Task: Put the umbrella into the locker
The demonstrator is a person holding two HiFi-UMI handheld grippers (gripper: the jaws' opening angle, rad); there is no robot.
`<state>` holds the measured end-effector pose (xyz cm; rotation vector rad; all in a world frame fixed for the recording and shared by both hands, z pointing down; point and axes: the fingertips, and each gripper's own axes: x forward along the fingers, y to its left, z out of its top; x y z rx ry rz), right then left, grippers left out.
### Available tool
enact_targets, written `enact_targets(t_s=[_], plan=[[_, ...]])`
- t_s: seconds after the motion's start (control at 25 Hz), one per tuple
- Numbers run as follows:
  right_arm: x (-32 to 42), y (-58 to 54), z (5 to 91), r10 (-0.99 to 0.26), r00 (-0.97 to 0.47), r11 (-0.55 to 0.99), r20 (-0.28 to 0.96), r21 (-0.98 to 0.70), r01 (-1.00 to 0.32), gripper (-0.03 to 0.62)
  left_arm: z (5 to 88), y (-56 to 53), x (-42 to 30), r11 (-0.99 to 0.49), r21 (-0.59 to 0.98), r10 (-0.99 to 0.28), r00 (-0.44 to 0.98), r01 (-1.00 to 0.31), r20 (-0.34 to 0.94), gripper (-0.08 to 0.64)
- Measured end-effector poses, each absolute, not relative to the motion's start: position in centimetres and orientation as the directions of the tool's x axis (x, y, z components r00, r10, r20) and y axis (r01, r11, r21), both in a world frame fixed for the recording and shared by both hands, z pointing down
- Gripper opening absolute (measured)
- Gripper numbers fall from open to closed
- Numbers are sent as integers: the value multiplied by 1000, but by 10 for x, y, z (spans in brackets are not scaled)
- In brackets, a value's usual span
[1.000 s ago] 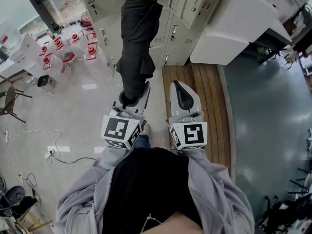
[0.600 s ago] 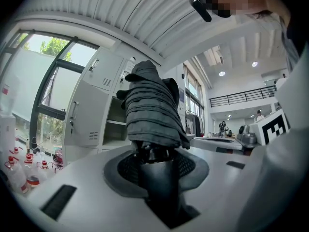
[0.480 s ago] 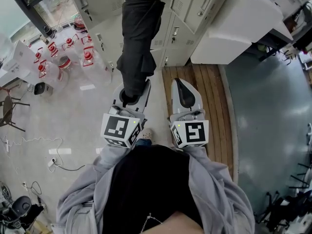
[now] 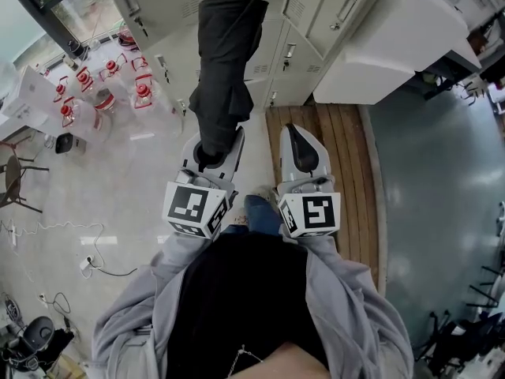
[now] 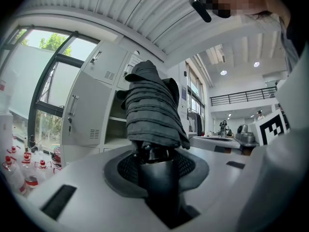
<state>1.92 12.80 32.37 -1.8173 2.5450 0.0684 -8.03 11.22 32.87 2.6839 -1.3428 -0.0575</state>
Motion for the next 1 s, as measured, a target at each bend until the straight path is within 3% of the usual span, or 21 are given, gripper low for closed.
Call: enact_targets(t_s=[1.0], plan=[[39, -81, 312, -881, -465, 462, -92, 53, -885, 3, 329, -66, -48, -520, 143, -850, 526, -842, 4, 115]])
